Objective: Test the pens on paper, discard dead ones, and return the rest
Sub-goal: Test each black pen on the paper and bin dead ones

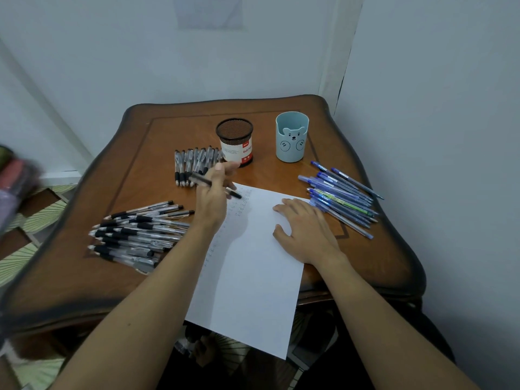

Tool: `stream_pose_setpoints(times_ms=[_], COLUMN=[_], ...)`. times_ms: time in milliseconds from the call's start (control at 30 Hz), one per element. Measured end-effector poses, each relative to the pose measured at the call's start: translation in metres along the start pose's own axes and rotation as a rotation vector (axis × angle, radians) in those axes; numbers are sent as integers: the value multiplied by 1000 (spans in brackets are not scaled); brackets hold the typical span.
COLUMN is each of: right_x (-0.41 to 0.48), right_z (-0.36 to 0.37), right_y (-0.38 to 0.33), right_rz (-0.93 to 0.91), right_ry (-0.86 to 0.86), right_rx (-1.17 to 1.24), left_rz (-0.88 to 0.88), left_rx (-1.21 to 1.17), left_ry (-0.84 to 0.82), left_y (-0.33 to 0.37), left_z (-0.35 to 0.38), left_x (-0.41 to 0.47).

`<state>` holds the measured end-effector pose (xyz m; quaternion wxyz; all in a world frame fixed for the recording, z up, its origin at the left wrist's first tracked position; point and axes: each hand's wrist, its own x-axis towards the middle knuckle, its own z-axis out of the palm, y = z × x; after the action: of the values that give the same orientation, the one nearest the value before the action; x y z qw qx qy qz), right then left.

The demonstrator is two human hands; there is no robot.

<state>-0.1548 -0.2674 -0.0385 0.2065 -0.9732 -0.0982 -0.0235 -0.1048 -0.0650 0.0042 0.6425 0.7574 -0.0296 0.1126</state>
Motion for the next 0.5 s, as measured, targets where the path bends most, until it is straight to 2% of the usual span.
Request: stream_pose_setpoints(times_ms=[267, 500], right_x=[0, 0], right_z=[2, 2], right_y=[2, 2], right_rz=[-7, -6], right_ry=[2, 7], right_rx=[12, 3], left_rz=[-70, -72], left_rx=[218, 183], left_ry=[5, 151], left_y=[-31, -34], left_z=[5, 6], left_x=[5, 3])
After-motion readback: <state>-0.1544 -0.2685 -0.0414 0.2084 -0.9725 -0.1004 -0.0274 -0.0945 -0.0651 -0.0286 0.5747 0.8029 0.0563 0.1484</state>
